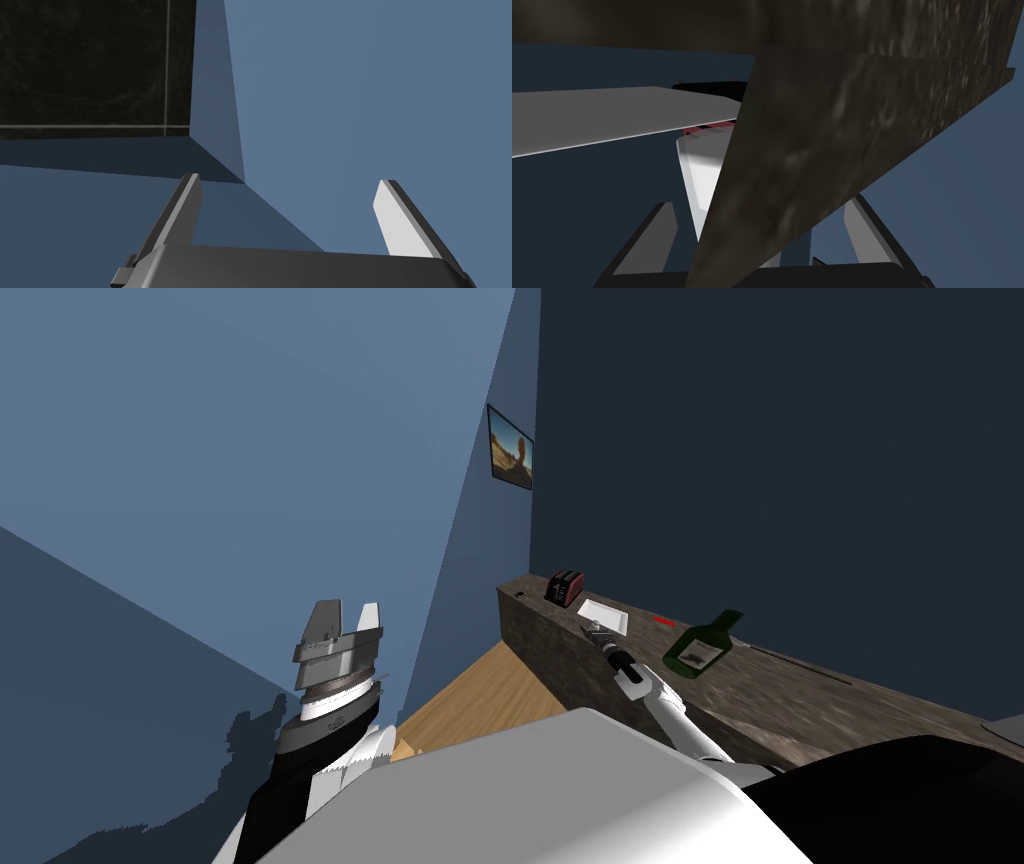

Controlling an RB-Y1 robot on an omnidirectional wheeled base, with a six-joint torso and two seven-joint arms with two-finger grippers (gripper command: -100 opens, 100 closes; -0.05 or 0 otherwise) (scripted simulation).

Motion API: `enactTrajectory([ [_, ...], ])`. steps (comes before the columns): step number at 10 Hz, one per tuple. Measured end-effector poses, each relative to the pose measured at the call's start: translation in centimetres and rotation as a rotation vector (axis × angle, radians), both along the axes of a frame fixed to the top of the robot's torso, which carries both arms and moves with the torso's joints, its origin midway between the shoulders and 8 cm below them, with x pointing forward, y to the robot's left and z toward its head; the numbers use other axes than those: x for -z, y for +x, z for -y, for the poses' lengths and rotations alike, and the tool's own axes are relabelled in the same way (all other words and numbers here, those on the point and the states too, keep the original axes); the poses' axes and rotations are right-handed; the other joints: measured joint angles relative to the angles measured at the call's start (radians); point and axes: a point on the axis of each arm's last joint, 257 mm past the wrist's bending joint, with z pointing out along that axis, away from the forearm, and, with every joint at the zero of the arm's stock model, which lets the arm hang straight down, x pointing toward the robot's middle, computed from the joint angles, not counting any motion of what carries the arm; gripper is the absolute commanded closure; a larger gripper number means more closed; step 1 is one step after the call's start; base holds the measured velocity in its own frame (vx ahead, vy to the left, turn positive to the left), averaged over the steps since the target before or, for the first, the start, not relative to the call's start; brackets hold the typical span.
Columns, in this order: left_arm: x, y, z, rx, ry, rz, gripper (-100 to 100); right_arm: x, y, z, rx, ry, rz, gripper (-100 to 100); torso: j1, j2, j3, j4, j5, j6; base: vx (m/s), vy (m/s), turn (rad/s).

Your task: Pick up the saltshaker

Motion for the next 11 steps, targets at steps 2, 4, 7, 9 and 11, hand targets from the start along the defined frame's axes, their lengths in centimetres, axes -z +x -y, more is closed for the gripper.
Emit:
enactTrajectory([
  [2,0.0,0.0,0.0,0.0,0.0,0.0,0,0.3,-0.2,1.0,0.014,0.001,-0.011,-100,-0.001,0.0,0.0,0.0,0.0,0.001,-0.023,0.037,0.02],
  [4,0.0,0.0,0.0,0.0,0.0,0.0,0,-0.9,0.5,2.6,0.026,-0.008,0.01,-100,0.0,0.0,0.0,0.0,0.0,0.0,-0.019,0.034,0.016],
  [7,0.0,0.0,0.0,0.0,0.0,0.0,0,-1.4,0.8,4.8,0.056,-0.01,0.014,-100,0.0,0.0,0.0,0.0,0.0,0.001,-0.018,0.038,0.027],
  [9,0.0,0.0,0.0,0.0,0.0,0.0,0,-1.4,0.8,4.9,0.057,-0.011,0.013,100,-0.002,-0.001,-0.001,0.0,-0.001,0.001,0.0,0.0,0.0],
  [11,0.0,0.0,0.0,0.0,0.0,0.0,0,-1.4,0.8,4.9,0.057,-0.01,0.014,100,-0.002,-0.002,-0.001,-0.001,-0.001,0.0,0.0,0.0,0.0],
])
